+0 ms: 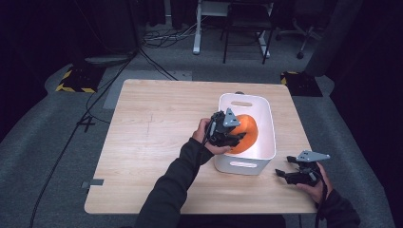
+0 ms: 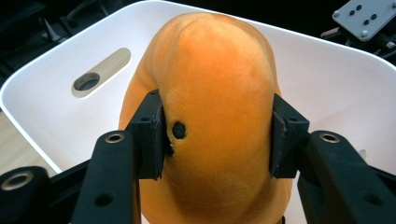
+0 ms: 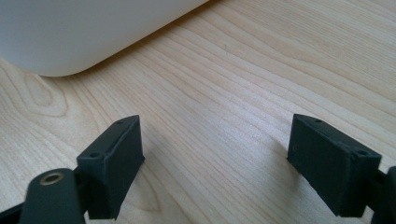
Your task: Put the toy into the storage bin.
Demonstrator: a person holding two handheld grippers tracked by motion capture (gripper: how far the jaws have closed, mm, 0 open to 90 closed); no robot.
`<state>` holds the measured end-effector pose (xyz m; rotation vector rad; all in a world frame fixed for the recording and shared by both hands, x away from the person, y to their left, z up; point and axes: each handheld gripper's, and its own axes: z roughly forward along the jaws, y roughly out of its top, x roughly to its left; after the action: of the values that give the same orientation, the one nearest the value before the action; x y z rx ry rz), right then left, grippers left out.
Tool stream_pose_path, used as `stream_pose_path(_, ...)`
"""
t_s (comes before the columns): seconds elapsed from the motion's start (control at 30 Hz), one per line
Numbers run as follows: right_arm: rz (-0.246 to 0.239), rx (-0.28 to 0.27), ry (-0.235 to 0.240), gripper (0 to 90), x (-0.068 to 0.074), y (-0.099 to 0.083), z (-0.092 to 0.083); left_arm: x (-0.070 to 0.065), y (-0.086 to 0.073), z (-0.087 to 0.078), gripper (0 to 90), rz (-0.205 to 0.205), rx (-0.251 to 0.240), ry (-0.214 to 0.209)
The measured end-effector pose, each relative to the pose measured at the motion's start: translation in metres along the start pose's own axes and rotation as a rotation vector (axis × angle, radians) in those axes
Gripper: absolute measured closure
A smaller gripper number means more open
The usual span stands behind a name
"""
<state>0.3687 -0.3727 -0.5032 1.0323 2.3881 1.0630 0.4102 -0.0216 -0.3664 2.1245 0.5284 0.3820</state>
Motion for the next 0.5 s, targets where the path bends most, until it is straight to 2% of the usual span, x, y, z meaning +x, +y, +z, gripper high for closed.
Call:
stream_pose_path(0.23,0.000,0.000,0.000,18.2,0.0000,0.0000,0.0000,-0.0024,-0.0012,0.0056,47.4,0.012,0.061,-0.013)
stream_pose_path(0.47,0.000,0.000,0.000,18.2,0.0001,0.0000,0.0000,-0.0019,-0.0040,0.0088,46.3,0.006,0.112,-0.007)
stream_pose_path(0.5,0.000,0.000,0.000,18.2,0.0000,0.0000,0.0000,-0.0007,-0.0039,0.0089,46.3,0.015,0.116,-0.005)
